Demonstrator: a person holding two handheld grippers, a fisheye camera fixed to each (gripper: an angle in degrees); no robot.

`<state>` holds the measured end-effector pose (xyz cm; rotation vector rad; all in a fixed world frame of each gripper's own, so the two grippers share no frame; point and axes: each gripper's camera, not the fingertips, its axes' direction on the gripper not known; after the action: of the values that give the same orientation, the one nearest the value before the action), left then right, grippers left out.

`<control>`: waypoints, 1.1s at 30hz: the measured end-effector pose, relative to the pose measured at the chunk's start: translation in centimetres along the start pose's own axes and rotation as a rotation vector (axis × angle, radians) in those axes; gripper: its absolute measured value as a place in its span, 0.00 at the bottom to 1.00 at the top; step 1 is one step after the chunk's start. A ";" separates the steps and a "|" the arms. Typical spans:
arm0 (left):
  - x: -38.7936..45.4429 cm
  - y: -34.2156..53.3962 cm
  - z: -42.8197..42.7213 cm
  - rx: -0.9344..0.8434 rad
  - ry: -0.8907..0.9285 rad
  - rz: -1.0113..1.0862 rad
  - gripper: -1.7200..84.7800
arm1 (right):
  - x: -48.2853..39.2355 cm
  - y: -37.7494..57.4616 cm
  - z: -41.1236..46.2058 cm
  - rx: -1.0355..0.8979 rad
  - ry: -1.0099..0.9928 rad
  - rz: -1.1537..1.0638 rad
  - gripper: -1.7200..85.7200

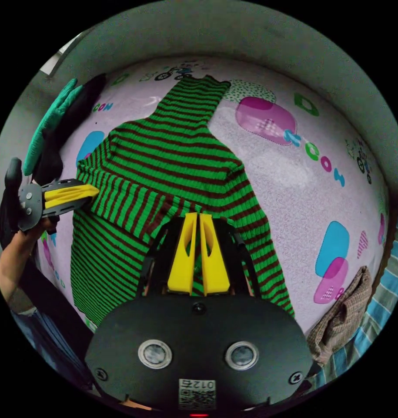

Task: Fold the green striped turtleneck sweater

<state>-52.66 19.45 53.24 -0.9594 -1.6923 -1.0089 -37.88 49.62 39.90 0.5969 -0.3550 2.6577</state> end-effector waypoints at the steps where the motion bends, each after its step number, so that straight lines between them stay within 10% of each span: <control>1: 0.0 0.0 0.0 0.001 0.000 0.000 0.03 | 0.1 0.1 -0.1 0.008 -0.011 0.011 0.02; 33: 1.0 1.9 1.0 0.015 0.005 -0.030 0.03 | -3.4 7.4 -0.8 0.105 -0.063 -0.091 0.05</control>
<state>-51.53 21.25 54.35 -0.9236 -1.7129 -1.0166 -38.51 42.16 36.51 0.7131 -0.2013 2.5871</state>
